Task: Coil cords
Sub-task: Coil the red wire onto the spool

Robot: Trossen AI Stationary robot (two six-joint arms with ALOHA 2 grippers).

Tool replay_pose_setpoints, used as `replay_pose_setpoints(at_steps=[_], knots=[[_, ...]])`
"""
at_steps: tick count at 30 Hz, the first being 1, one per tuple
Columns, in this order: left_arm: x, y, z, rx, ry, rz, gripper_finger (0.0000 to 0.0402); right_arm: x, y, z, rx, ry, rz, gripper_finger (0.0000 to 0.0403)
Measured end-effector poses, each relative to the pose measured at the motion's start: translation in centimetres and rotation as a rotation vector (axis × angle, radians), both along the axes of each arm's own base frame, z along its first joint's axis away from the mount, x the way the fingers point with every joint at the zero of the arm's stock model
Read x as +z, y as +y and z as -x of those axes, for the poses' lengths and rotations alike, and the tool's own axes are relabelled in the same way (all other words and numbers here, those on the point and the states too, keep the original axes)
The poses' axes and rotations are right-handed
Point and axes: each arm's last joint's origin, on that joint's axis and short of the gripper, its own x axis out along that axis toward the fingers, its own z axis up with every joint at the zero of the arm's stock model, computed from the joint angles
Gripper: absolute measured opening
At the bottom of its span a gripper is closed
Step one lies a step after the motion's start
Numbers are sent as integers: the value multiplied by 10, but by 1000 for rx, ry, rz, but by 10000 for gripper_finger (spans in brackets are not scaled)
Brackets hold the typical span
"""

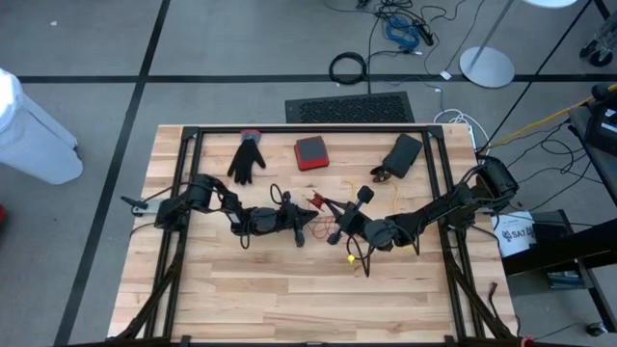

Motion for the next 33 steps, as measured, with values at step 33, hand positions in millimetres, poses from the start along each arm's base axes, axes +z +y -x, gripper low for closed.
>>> replay_pose_setpoints(at_steps=[33], knots=[[13, 5, -3, -74, -7, -118, 29, -3, -5, -1, -22, -8, -37, 0]])
